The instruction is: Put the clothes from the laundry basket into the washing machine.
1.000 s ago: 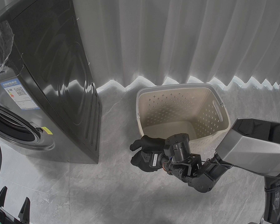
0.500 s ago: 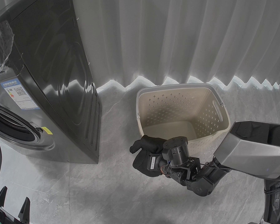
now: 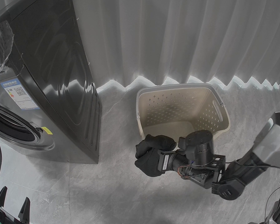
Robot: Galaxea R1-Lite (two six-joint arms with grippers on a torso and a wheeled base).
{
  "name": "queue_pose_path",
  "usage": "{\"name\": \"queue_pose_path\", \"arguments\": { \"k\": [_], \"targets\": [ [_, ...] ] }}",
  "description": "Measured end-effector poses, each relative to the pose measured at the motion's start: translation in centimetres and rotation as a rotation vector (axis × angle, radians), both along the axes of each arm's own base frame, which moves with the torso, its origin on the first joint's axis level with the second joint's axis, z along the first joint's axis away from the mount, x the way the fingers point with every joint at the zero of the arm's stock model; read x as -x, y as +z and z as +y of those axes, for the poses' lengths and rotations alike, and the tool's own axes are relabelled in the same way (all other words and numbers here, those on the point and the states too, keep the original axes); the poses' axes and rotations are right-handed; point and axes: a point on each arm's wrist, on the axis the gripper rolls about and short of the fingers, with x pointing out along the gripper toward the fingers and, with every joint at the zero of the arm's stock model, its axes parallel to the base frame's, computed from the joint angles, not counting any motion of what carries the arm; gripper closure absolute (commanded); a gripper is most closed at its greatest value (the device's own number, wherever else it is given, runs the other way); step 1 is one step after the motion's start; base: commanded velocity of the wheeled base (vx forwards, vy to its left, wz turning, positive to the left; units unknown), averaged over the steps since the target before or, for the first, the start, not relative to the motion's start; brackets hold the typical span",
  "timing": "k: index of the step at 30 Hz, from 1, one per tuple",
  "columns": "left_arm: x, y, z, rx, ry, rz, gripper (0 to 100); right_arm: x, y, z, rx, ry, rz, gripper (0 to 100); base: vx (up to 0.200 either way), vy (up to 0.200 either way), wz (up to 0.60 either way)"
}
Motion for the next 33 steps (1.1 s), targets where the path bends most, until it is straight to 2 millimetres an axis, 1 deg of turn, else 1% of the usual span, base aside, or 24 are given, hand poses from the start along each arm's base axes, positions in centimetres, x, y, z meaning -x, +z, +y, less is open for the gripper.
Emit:
{"name": "queue_pose_path", "arguments": {
  "k": [8,11,16,17,22,28,33],
  "targets": [
    [0.0,0.0,0.0,0.000,0.000,0.000,0,4.0,5.6,-3.3,-0.081,0.067,-0.100,100,0.000,0.000,0.00],
    [0.0,0.0,0.0,0.000,0.000,0.000,0,5.7,7.7,-5.1,-0.099,0.102,-0.168,100,0.000,0.000,0.00],
    [0.0,0.0,0.0,-0.001,0.000,0.000,0,7.9,10.6,-7.5,-0.113,0.164,-0.299,100,0.000,0.000,0.00],
    [0.0,0.0,0.0,-0.003,-0.001,0.000,0,8.3,11.2,-8.0,-0.115,0.171,-0.331,100,-0.200,0.000,0.00],
    [0.0,0.0,0.0,-0.003,-0.002,0.000,0,8.9,12.8,-9.5,-0.089,0.168,-0.469,100,-0.200,0.000,0.00],
    [0.0,0.0,0.0,-0.004,-0.002,0.001,0,9.1,13.1,-10.5,-0.097,0.145,-0.494,100,-0.200,0.000,0.00],
    [0.0,0.0,0.0,-0.003,-0.001,0.001,0,9.3,13.5,-10.8,-0.114,0.139,-0.510,100,-0.200,0.000,0.00]
  ]
}}
